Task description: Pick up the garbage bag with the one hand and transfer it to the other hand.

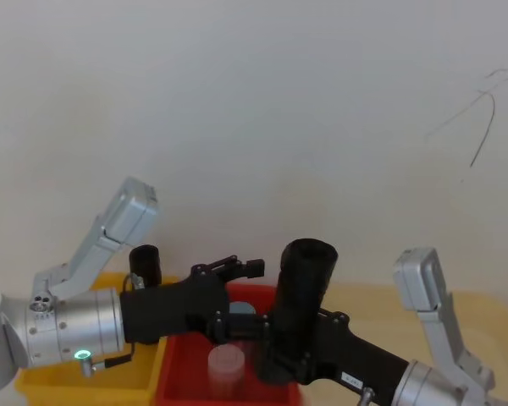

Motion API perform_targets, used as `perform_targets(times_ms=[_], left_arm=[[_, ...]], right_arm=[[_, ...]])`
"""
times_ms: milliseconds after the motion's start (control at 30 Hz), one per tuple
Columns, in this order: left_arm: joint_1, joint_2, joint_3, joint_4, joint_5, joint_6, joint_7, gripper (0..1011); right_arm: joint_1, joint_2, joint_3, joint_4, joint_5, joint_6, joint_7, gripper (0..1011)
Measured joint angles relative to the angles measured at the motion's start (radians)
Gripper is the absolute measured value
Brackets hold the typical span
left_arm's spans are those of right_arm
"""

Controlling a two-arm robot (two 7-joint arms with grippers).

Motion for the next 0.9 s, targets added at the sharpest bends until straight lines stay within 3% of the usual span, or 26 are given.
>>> perform_targets(times_ms=[567,900], left_arm=[[0.018,0.014,-0.061,-0.015,-0.096,0.036,0.032,1002],[0.049,0.028,-0.112,-0.032,-0.14,0.047,0.102,1002]], right_arm=[[-0.005,0.054,0.006,-0.004,-0.029,0.032,-0.03,518],[-0.006,0.073,0.025,0.002,-0.062,0.063,-0.079,518]])
